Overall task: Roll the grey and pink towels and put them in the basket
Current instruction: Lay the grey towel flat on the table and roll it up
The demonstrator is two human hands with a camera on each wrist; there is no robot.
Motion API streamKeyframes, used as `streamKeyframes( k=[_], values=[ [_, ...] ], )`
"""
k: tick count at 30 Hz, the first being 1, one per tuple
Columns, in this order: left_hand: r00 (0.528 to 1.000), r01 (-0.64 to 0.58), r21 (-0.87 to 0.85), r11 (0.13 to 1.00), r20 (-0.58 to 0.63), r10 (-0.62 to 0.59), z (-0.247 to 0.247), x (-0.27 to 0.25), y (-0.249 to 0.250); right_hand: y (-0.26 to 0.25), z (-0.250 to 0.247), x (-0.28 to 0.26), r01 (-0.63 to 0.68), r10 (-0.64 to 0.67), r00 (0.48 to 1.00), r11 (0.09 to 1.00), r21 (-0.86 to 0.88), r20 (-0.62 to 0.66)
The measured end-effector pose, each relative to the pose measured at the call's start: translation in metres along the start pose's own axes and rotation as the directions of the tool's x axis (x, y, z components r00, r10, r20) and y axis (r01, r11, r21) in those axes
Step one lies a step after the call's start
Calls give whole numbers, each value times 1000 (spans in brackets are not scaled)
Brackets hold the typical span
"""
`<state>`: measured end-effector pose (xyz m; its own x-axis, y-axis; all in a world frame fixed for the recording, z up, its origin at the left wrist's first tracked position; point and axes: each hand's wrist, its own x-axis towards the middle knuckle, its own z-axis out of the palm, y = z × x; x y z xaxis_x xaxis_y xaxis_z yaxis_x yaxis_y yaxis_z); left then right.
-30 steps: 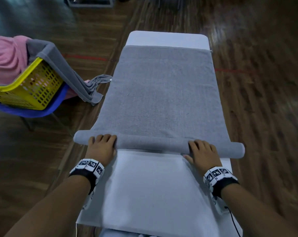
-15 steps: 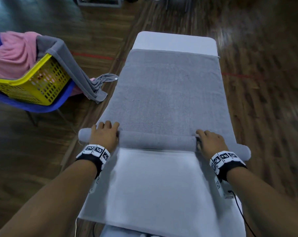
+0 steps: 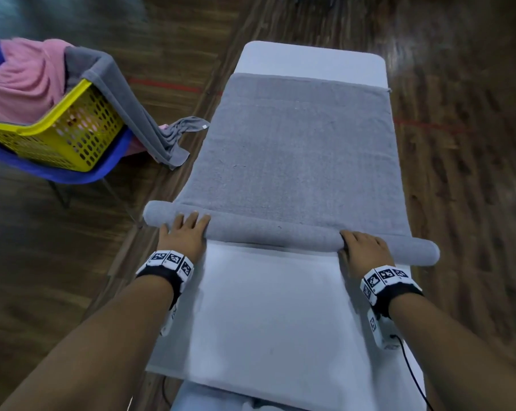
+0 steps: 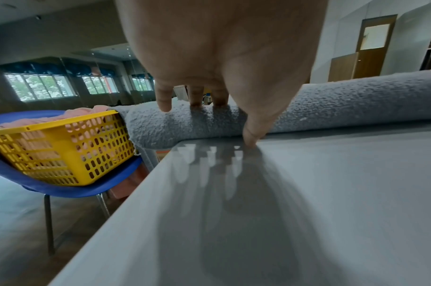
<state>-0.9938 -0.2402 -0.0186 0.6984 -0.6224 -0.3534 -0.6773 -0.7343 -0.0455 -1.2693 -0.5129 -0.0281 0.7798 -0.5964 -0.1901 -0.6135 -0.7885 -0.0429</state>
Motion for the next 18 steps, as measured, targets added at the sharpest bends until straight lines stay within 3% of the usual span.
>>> streamKeyframes(
  k=[7,12,15,18],
  values=[
    [999,-28,95,995,-19,29,-22,17,5,-4,-4,-4,-37,37,998,999,-1,55],
    [996,-52,150,987,79,41,-35,26,-5,2,-13,-5,-49,50,982,999,-8,180],
    [997,-79,150,986,38,74,-36,25,-9,7,-12,-13,-19,19,1000,999,-32,-10],
    [963,-231,136,963,-112,247,-21,10,-3,6,-3,-25,5,-13,987,999,-54,-160]
  ],
)
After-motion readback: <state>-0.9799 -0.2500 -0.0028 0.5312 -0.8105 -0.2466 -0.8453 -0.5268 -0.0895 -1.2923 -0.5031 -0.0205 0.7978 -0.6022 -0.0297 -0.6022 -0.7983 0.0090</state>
